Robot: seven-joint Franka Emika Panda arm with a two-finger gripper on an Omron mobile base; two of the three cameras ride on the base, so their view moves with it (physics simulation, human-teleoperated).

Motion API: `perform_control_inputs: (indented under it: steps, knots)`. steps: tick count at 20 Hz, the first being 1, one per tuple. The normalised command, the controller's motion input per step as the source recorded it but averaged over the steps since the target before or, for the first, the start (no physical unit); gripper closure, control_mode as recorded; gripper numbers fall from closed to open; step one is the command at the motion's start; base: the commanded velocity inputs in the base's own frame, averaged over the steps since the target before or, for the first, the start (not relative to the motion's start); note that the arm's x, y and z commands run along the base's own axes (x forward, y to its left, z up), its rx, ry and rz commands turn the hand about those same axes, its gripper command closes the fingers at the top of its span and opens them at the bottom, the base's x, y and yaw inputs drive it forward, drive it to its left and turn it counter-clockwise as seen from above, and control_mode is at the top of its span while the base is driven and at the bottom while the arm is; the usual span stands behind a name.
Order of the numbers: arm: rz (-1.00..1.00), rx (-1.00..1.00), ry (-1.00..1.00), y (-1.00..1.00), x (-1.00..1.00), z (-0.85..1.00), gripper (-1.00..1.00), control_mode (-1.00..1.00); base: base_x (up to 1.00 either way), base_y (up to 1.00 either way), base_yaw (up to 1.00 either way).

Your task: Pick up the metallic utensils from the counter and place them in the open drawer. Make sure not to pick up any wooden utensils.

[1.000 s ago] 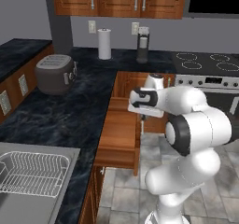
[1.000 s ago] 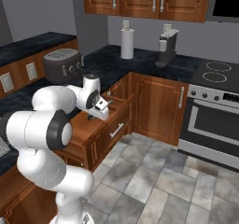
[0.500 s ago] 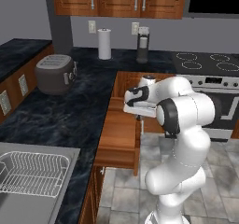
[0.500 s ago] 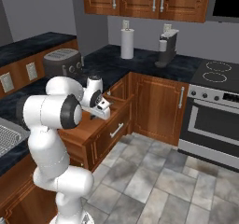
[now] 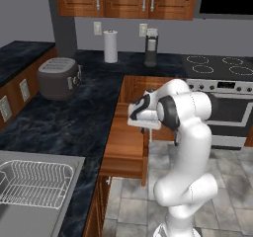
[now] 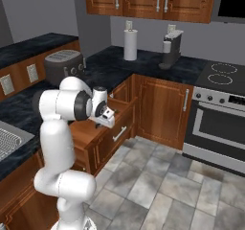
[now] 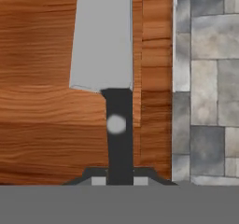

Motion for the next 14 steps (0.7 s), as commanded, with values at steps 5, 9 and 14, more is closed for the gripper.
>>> perform_control_inputs:
  steps: [5,9,14]
  knots:
    - [0.01,0.00,0.00,0.19,0.50,-0.39,1.00,-1.00,0.00,0.00,0.00]
    - [0.00,-0.02,0.00,-0.16,0.02,-0.54,1.00,-1.00,0.00,0.00,0.00]
    - [-0.02,0.00,0.00,-0.98,-0.62,-0.65,1.00,-1.00,0.00,0.00,0.00]
